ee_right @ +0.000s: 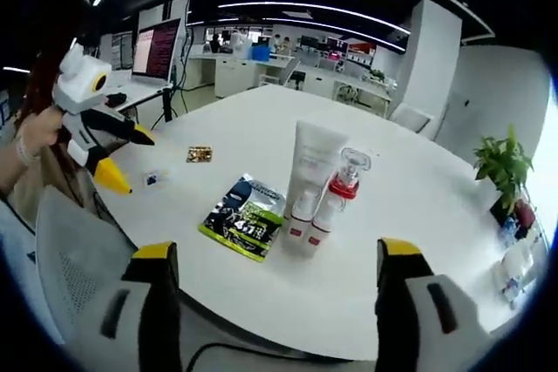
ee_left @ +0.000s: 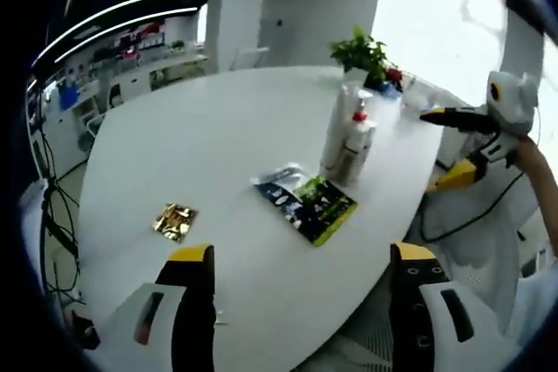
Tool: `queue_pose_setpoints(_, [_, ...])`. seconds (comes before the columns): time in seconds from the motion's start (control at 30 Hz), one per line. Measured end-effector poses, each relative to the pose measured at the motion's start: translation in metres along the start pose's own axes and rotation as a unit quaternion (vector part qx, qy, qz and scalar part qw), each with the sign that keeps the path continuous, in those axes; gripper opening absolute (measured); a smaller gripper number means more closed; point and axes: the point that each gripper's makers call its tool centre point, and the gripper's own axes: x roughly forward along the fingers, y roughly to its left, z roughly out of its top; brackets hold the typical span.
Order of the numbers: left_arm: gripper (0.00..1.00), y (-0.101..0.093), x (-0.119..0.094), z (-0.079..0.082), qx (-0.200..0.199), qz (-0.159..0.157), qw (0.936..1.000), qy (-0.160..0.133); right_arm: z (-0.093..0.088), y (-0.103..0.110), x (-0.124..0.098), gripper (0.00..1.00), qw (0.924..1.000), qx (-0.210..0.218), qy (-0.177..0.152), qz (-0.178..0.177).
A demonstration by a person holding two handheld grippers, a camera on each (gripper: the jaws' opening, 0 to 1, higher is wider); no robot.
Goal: Arrange the skincare products in the storage area until every visible bottle or jar stands upright without overlapping.
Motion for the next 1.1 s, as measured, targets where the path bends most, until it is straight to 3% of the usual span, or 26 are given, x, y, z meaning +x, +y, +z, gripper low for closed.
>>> queue_pose_setpoints(0.07, [0.83,0.002,0.000,-0.004,0.006,0.004,0.9999,0.007,0.000,0.001,0.001,1.00,1.0000,0.002,-0.001,0.001])
queue_pose_setpoints(0.57, [0.97,0.004,-0.004,-0.011,-0.007,-0.011,0.9999,0.004,-0.002,0.002,0.006,1.00,1.0000,0.008,0.003,-0.001])
queue_pose_setpoints(1.03, [0.97,0.011,-0.004,-0.015,-0.030,-0.021,0.9993,0.003,-0.001,-0.003,0.008,1.00,0.9997,0.024,0.001,0.001])
queue_pose_setpoints(1.1, [0.97,0.012,-0.004,-0.015,-0.033,-0.021,0.9992,0.004,-0.002,-0.001,0.008,0.96,0.9996,0.027,0.004,0.005])
